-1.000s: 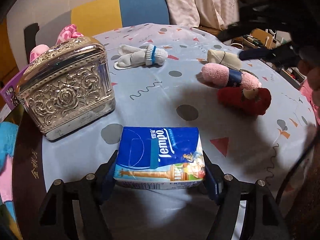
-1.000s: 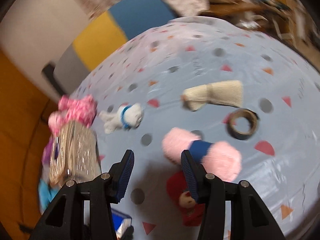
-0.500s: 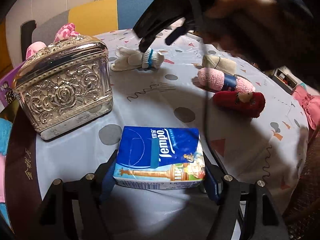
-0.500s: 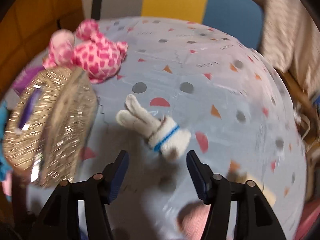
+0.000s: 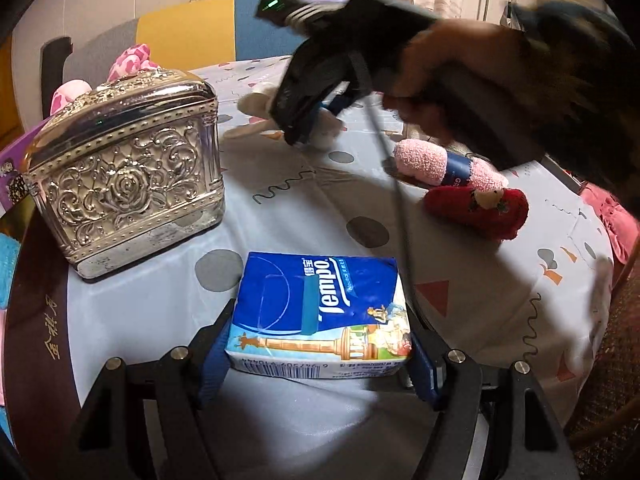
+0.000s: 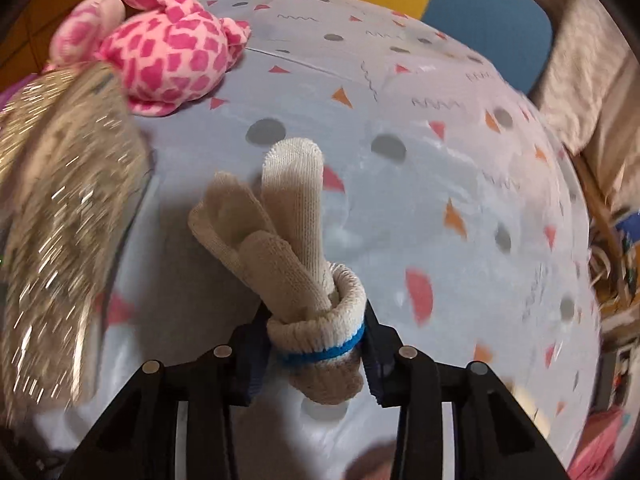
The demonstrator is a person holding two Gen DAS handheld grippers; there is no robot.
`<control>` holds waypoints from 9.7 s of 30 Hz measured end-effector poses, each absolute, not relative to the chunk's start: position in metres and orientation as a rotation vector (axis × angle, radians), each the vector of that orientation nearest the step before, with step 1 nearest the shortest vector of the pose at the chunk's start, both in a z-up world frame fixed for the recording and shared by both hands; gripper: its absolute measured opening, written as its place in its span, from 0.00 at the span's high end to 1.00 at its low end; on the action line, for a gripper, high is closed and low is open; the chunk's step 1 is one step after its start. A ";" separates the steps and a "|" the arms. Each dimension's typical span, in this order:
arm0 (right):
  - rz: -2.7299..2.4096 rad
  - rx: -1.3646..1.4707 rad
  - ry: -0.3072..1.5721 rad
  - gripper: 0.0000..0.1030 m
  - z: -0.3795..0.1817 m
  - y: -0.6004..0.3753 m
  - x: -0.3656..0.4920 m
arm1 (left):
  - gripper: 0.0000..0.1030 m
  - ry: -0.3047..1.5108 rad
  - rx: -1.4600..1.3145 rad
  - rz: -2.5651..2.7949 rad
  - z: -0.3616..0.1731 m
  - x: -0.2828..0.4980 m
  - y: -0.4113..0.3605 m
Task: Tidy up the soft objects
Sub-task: 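Carry the tissue pack into the gold tray and open left gripper while right holds the sock, then carry the white knit sock into the gold tray and open the right gripper, then grasp the red heart plush with the left gripper, then grasp the brown tape roll with right gripper while left holds the red plush, then carry the red plush into the gold tray and open left gripper while right holds the tape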
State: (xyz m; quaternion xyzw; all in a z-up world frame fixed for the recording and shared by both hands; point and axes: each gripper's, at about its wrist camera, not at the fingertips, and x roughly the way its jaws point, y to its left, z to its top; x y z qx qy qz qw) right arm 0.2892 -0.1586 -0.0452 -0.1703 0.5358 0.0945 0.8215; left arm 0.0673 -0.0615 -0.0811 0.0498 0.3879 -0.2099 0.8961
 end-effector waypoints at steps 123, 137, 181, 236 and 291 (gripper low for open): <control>0.875 -0.215 1.071 0.61 0.002 0.120 0.014 | 0.13 0.636 -0.329 0.506 0.013 -0.043 0.315; 0.861 -0.274 1.096 0.34 -0.018 0.131 0.014 | 0.13 0.650 -0.329 0.489 0.007 -0.042 0.313; -0.346 0.510 0.680 0.34 0.041 -0.352 0.088 | 0.13 0.752 0.024 -0.109 0.024 0.006 0.084; -0.378 0.788 0.762 0.34 0.009 -0.391 0.078 | 0.63 0.889 0.155 -0.750 -0.064 0.120 -0.173; -0.369 0.173 1.108 0.52 -0.054 -0.358 0.193 | 0.66 0.856 0.007 -0.537 -0.066 0.096 -0.080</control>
